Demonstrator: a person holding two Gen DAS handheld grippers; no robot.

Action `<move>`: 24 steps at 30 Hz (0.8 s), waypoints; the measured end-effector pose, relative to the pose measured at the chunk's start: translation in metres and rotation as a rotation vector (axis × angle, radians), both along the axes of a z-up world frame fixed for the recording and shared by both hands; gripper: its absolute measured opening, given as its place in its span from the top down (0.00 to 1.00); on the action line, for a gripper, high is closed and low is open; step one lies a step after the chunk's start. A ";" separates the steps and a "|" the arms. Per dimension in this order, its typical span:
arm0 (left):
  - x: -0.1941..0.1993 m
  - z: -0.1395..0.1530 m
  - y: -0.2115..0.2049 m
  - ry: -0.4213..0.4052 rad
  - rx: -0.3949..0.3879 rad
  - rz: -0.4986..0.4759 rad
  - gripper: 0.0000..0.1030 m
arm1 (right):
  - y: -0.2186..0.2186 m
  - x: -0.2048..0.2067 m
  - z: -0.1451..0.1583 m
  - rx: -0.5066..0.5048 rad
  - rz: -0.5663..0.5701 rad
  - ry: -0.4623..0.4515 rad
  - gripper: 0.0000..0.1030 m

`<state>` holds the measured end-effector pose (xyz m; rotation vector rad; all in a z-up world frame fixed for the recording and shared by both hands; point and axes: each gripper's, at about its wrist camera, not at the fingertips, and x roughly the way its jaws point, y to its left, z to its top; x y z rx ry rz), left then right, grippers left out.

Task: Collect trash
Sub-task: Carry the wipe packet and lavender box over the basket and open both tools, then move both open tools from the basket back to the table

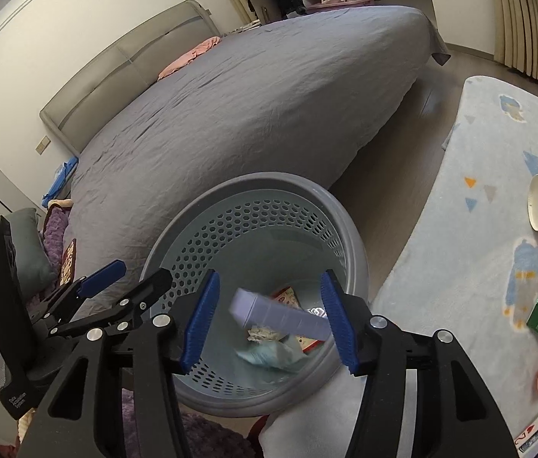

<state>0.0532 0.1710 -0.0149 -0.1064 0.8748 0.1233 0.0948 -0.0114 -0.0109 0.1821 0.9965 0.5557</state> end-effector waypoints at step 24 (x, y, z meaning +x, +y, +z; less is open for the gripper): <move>-0.002 -0.001 -0.006 0.001 0.014 -0.022 0.24 | -0.007 -0.015 0.001 -0.043 -0.033 -0.037 0.48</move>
